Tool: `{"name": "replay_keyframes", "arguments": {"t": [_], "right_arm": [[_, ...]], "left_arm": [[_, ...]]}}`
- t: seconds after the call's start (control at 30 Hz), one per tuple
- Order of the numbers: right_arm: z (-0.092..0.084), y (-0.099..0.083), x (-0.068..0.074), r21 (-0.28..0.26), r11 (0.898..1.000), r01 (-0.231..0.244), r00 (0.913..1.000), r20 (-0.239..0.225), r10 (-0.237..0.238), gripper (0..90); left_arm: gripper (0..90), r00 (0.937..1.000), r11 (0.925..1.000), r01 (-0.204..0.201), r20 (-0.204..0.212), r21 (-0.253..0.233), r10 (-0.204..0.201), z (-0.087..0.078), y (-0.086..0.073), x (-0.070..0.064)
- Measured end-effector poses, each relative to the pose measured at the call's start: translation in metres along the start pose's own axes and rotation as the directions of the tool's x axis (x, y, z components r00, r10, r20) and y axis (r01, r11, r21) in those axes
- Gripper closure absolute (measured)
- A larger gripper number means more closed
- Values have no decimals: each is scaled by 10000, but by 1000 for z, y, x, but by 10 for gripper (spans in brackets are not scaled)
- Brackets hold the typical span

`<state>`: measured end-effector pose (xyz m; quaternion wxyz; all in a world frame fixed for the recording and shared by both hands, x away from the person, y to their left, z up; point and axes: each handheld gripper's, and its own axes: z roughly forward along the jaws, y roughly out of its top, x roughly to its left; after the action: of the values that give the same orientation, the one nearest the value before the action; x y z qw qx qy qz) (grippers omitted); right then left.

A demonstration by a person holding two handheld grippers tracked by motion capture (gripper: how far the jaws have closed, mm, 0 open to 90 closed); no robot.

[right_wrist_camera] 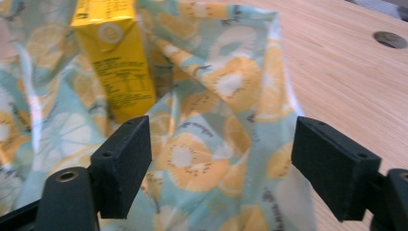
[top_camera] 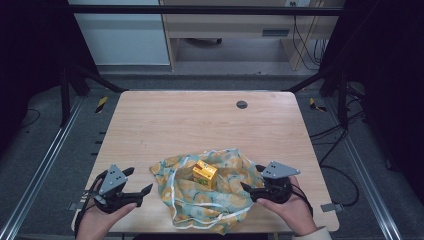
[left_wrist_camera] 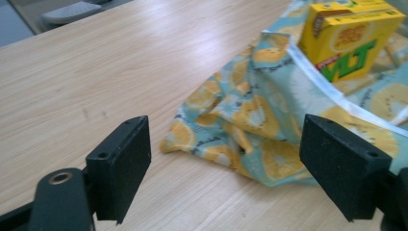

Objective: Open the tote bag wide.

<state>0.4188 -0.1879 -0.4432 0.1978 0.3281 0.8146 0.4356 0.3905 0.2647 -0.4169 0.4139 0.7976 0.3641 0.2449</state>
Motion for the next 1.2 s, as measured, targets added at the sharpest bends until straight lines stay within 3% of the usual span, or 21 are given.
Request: {"name": "replay_keyframes", "arguments": {"t": [0.27, 0.4, 0.5, 0.6, 0.73, 0.87, 0.97, 1.0, 1.13, 1.2], "right_arm": [[-3, 2, -12, -480, 9974, -531, 9965, 623, 560, 170], [-5, 5, -23, -799, 9923, -944, 9882, 1136, 1031, 146], [-4, 8, -36, -887, 9891, -1173, 9777, 1645, 1307, 116], [-5, 13, -55, -1091, 9825, -1507, 9563, 2357, 1728, 100], [-7, 18, -80, -1350, 9739, -1827, 9314, 2935, 2154, 59], [-7, 20, -99, -1433, 9677, -2073, 9168, 3166, 2432, 57], [-4, 19, -113, -1392, 9647, -2237, 9061, 3350, 2585, 59], [-2, 18, -118, -1309, 9619, -2399, 8988, 3444, 2711, 66], [4, 13, -131, -1111, 9577, -2656, 8833, 3700, 2879, 84], [6, 11, -136, -1049, 9571, -2701, 8799, 3768, 2896, 87]], "left_arm": [[131, 9966, 9992, 358, -733, -153, -368, 5, 1, 11], [109, 9944, 9983, 571, -888, -133, -581, 16, 5, 22], [95, 9917, 9971, 742, -1046, -156, -754, 25, 11, 34], [83, 9888, 9956, 880, -1183, -329, -913, 31, 20, 47], [71, 9854, 9953, 837, -1447, -485, -900, 38, 36, 63], [71, 9814, 9913, 1090, -1505, -743, -1192, 45, 45, 77], [71, 9772, 9909, 1212, -1681, -593, -1296, 51, 47, 88], [71, 9771, 9909, 1236, -1677, -541, -1311, 52, 47, 90], [72, 9724, 9889, 1424, -1809, -420, -1477, 59, 42, 100], [72, 9705, 9886, 1472, -1884, -324, -1507, 62, 38, 104]]}}
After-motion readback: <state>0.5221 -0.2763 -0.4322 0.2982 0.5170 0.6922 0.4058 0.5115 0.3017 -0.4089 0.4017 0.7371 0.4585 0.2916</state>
